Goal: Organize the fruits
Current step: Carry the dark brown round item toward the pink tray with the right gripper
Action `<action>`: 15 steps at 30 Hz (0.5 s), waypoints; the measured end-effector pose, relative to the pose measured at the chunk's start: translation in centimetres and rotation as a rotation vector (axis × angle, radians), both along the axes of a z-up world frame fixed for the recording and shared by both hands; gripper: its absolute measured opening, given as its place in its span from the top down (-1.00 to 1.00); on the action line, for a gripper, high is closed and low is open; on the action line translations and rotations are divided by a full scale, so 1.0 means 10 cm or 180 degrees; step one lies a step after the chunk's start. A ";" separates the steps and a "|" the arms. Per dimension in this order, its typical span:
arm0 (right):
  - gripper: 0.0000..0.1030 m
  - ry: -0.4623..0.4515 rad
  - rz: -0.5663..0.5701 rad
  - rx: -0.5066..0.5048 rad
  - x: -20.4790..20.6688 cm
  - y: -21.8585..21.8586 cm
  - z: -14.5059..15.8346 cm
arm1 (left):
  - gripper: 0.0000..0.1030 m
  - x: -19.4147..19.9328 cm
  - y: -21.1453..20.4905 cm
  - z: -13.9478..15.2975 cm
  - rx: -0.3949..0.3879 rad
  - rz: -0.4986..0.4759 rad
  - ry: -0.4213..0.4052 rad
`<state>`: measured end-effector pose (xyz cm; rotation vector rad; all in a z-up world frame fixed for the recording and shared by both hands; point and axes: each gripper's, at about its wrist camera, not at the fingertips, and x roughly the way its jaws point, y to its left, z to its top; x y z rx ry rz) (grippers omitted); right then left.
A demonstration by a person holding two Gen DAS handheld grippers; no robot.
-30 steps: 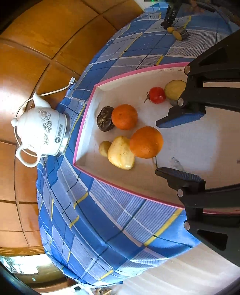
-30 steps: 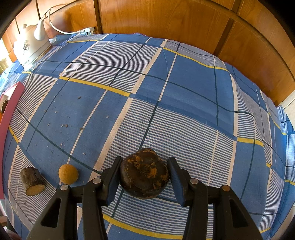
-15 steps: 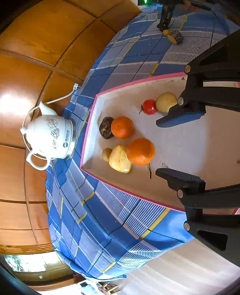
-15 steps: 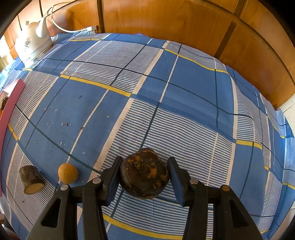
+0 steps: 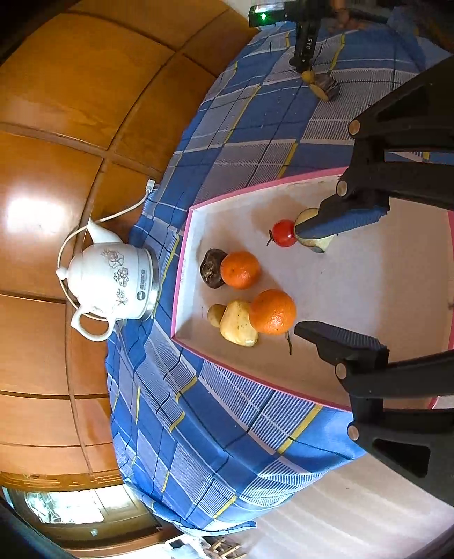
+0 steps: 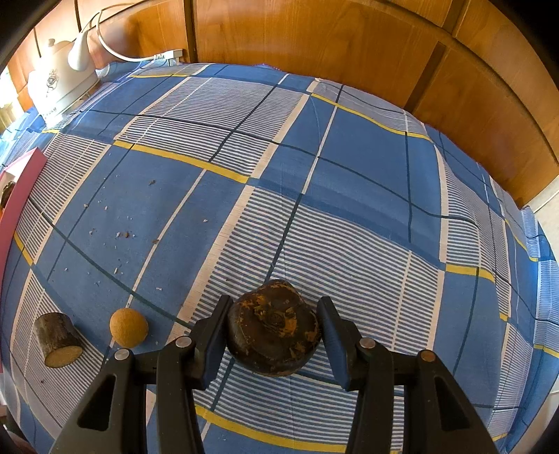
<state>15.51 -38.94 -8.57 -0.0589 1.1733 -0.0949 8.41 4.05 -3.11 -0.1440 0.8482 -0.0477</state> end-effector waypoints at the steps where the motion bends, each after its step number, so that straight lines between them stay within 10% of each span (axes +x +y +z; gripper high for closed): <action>1: 0.03 -0.0002 0.0005 -0.0007 0.00 0.00 0.00 | 0.03 -0.01 -0.01 0.00 0.0001 -0.0005 -0.0001; 15: 0.03 -0.0012 -0.0010 0.0016 -0.01 -0.01 0.00 | 0.03 -0.12 0.04 -0.02 0.0008 0.0013 -0.0030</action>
